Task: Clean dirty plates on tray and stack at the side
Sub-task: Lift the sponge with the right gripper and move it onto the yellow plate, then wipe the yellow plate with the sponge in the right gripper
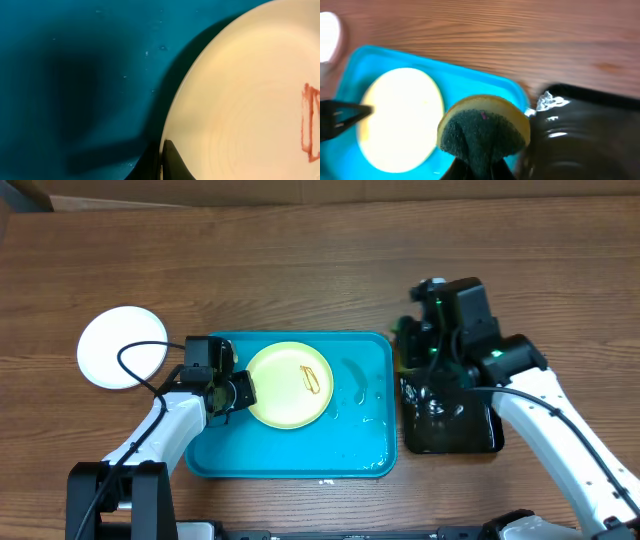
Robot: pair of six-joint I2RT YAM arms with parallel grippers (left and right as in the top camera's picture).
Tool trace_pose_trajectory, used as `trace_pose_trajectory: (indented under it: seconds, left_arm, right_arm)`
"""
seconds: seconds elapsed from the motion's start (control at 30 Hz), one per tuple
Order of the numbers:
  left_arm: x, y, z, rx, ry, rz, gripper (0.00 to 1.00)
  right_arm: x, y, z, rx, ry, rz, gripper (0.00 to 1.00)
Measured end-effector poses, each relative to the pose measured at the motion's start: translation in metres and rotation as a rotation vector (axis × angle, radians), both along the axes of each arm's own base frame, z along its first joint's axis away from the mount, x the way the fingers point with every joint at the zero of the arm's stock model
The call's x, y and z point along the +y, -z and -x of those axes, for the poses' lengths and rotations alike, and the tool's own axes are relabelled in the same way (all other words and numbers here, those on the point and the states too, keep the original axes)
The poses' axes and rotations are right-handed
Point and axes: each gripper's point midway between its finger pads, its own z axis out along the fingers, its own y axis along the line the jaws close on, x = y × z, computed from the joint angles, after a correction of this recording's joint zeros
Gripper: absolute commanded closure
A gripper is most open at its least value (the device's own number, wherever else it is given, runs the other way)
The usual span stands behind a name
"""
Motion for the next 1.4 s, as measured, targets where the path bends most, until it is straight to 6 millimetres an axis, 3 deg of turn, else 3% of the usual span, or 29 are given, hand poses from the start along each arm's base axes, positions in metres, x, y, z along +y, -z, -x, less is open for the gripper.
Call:
trace_pose_trajectory:
  seconds: [0.13,0.4,0.5,0.63,0.73,0.97,1.0,1.1,1.13,1.4]
  left_arm:
    - [-0.003,0.000,0.001,-0.002,0.020,0.014,0.96]
    - [-0.005,-0.001,0.000,-0.008,0.027,0.021,0.96]
    - [-0.005,-0.001,0.000,-0.008,0.028,0.022,0.96]
    - [-0.005,-0.001,0.000,-0.008,0.028,0.022,0.96]
    - [-0.005,-0.001,-0.001,-0.009,0.028,0.022,0.96]
    - [-0.005,-0.001,-0.001,-0.009,0.028,0.022,0.96]
    - [-0.005,-0.001,-0.001,-0.011,0.028,0.022,0.96]
    - [-0.005,-0.001,-0.001,-0.012,0.028,0.022,0.95]
    - [-0.005,-0.001,-0.001,-0.012,0.028,0.022,0.95]
    - [-0.005,-0.001,-0.001,-0.012,0.028,0.022,0.94]
  right_arm:
    - [0.043,0.015,0.004,0.001,-0.127,-0.020,0.96]
    - [0.116,0.082,0.014,-0.063,-0.354,0.131,0.96]
    - [0.134,0.084,0.012,-0.145,-0.380,0.175,0.96]
    - [0.155,0.070,0.007,-0.281,-0.386,0.203,0.96]
    - [0.164,0.067,0.002,-0.338,-0.376,0.214,0.96]
    - [0.161,0.097,0.000,-0.316,-0.388,0.283,0.96]
    - [0.161,0.098,0.000,-0.316,-0.397,0.290,0.92]
    - [0.160,0.099,0.002,-0.314,-0.411,0.301,0.60]
    - [0.159,0.101,0.002,-0.311,-0.418,0.309,0.58]
    - [0.155,0.106,0.007,-0.293,-0.444,0.340,0.61]
